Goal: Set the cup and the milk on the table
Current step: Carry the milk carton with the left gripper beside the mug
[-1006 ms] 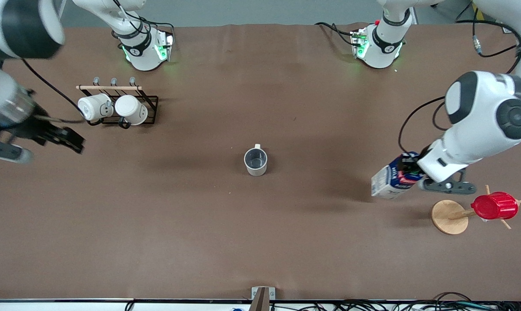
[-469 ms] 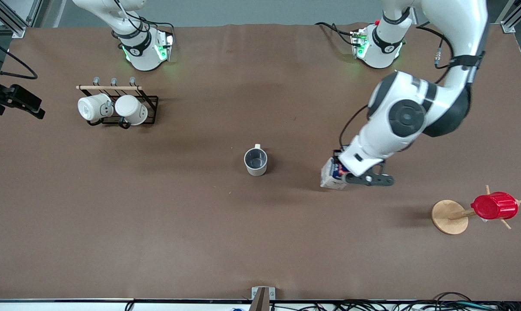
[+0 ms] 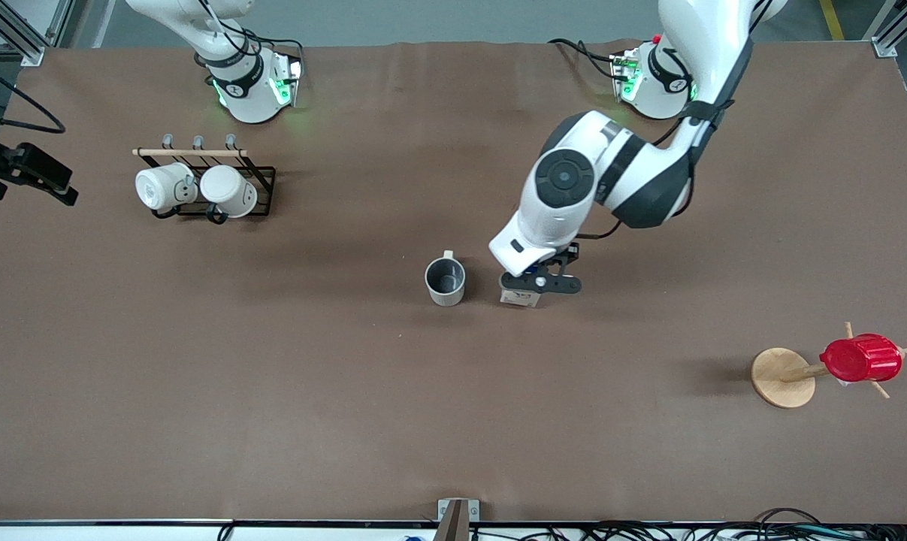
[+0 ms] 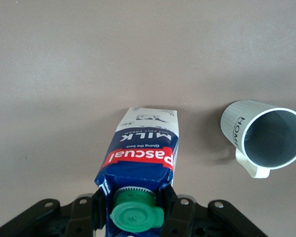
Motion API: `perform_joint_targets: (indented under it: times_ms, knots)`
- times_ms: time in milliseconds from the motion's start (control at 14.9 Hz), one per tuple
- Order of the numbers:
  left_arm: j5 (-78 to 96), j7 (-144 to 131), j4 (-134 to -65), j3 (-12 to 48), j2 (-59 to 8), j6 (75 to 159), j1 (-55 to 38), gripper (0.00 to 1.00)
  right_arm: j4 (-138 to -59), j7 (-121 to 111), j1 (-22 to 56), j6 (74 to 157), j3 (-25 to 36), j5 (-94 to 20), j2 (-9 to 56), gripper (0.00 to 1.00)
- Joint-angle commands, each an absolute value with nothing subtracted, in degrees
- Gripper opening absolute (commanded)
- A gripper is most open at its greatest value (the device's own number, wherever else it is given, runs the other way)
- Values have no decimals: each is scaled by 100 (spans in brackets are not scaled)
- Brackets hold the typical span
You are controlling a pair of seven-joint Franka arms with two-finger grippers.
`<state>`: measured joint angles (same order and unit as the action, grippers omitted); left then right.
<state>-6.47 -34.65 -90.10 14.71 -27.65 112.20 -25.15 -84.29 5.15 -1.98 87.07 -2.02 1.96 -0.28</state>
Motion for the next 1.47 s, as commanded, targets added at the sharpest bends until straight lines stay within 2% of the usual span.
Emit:
perform_joint_targets:
  times_ms: [0, 1140, 1274, 1408]
  knots:
    - [-800, -3612, -8833, 1450, -2900, 11153, -2636, 8, -8323, 510, -211, 8666, -202, 62, 9, 100]
    - [-694, -3832, -8649, 1459, -3164, 11399, -2909, 9, -8350, 510, -220, 8710, -193, 53, 9, 100]
    - [-703, -4015, -8404, 1459, -3348, 11399, -2918, 12, -8350, 510, -220, 8701, -193, 53, 9, 100]
    - [-712, -4104, -8306, 1459, -3480, 11399, -2970, 22, -8350, 510, -220, 8701, -193, 53, 9, 100]
